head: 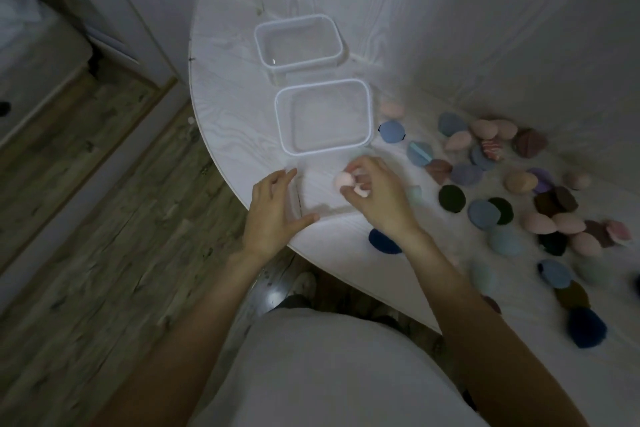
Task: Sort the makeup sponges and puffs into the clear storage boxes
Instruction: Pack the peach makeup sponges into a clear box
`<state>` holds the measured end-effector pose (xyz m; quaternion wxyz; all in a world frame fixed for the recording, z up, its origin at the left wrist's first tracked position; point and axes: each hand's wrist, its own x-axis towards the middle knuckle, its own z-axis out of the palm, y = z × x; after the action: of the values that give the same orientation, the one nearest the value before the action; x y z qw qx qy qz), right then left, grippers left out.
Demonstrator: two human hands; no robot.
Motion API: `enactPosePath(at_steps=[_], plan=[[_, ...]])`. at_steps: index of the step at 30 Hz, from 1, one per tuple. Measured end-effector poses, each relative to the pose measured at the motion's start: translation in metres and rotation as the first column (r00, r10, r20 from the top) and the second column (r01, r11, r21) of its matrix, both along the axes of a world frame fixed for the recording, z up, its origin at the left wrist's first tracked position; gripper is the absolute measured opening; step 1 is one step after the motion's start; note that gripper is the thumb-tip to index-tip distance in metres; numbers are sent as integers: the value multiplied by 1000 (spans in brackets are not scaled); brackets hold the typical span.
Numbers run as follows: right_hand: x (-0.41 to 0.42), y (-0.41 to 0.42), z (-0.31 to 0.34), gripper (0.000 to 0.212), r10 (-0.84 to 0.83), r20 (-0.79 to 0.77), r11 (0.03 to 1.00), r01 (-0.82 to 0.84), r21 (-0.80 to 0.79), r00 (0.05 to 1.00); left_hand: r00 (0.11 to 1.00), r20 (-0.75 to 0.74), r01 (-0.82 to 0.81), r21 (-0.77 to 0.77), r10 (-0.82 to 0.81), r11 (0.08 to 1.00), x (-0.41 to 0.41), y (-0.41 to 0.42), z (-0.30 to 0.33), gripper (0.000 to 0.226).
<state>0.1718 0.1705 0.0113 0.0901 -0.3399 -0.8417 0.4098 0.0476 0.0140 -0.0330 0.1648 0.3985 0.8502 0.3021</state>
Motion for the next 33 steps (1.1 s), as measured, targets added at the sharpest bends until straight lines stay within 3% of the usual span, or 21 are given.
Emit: enactPosePath(at_steps=[2,6,21,29,31,33], plan=[[-13,-13,-15,24,138,149,986,-149,69,979,996,-77,35,14,-34,999,0,-4,-3,82],[-29,-22,-30,25,164,293,980,-189,58,942,997,-31,76,55,-74,996,0,-11,-9,74],[-39,-27,-25,29,272,353,955,-295,11,895,998,-25,55,125,-52,991,2,-8,-11,71],[-29,-19,-21,18,197,163,956,-153,-252,967,931,-314,203,18,-187,979,-2,-7,-16,47],[-20,-11,-16,17,131,83,938,-96,-334,988,898,-368,251,-22,-242,968,-3,-5,-19,42],[-10,6,-6,17,30,-15,948,-33,-317,999,875,-401,274,-50,-271,960,-6,-4,-19,40]])
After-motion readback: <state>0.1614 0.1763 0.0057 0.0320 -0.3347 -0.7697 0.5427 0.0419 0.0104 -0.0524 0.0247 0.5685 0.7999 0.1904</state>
